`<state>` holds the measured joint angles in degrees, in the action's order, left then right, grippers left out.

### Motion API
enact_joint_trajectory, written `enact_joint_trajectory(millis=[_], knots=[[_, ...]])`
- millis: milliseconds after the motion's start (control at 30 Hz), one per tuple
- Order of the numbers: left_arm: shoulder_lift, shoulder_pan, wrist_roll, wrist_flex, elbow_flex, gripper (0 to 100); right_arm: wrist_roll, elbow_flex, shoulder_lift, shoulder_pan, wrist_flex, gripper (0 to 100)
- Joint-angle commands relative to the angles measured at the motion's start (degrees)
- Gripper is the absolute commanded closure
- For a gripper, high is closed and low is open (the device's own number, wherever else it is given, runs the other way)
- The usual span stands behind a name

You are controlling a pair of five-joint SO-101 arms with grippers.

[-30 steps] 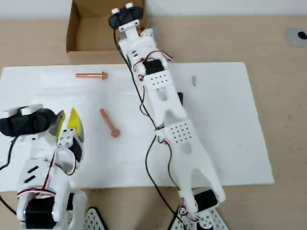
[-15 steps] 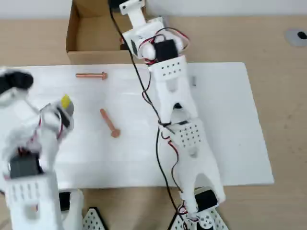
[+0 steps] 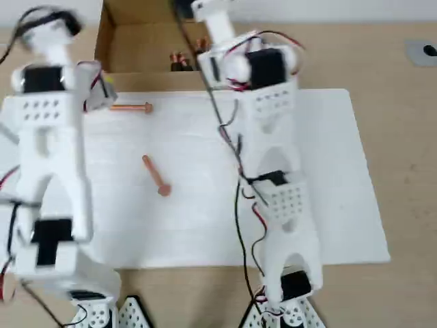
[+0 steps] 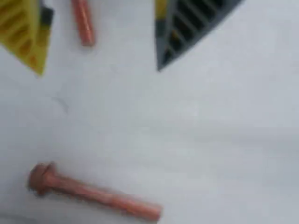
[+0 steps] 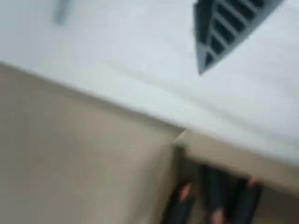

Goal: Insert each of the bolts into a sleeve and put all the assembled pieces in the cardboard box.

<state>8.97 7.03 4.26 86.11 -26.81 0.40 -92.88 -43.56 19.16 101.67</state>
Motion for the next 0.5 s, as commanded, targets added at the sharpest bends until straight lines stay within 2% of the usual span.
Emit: enact_joint_trajectory(millis=[0,133,267,467], knots=[[7.9,-1.7,14.2,1.0,-15.3,83,0.2,-2.5,9.4,-4.5,0.9,60.5],[16.0,-1.4,23.6,1.4,-21.8,83,0.4,-2.4,15.7,-9.9,1.0,60.5],[19.0,-3.3,33.7,5.9,-24.1,83,2.7,4.4,23.6,-16.0,1.1,60.5],[19.9,-4.0,51.0,8.9,-23.2,83,16.6,38.9,41.9,-19.1,0.9,60.5]])
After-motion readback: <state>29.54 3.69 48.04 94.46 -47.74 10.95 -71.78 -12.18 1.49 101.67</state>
